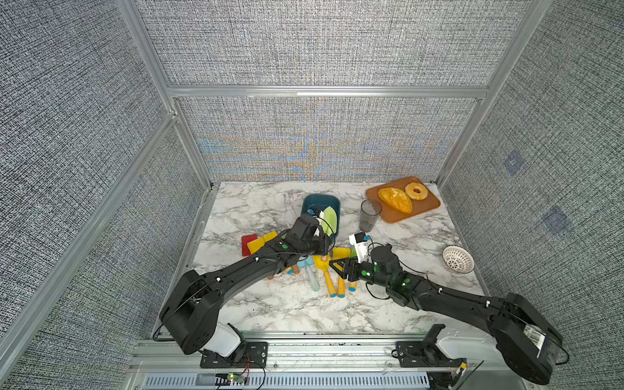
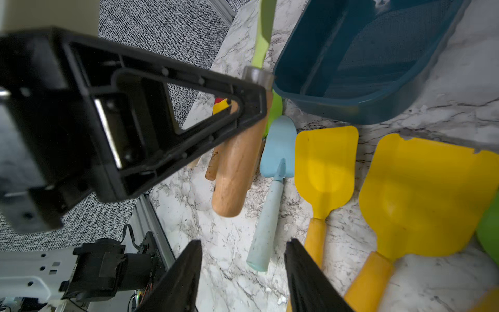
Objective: Take the shovel out of the storage box
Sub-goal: Place the shovel at the center of the board.
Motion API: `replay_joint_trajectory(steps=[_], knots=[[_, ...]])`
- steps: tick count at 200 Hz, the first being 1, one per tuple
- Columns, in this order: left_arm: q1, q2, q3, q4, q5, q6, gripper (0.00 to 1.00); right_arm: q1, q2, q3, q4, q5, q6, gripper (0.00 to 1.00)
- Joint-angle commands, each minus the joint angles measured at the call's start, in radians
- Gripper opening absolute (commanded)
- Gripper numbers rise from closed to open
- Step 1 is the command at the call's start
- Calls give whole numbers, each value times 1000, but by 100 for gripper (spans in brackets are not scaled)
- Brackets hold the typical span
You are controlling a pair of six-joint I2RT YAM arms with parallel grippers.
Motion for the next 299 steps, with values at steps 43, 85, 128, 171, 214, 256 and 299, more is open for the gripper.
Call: replay_joint_trajectory(steps=[43, 85, 128, 171, 214, 256, 299], knots=[[-28, -11, -29, 91, 11, -51, 0, 14, 12, -36, 124, 52, 49, 55], [-45, 5, -16, 85, 13, -54, 0, 15, 40, -8, 117, 38, 42, 52], [-54, 10, -9, 91, 24, -57, 0, 15, 60, 12, 114, 50, 38, 45], [-57, 1, -14, 97, 28, -63, 0, 15, 79, 37, 105, 45, 36, 36], [-58, 8, -27, 121, 34, -66, 15, 16, 57, 18, 101, 63, 62, 16], [-58, -7, -44, 107, -2, -42, 60, -3, 3, -41, 64, 82, 91, 9], [-55, -74, -105, 87, -77, 21, 70, -129, -131, -222, 68, -2, 143, 2]])
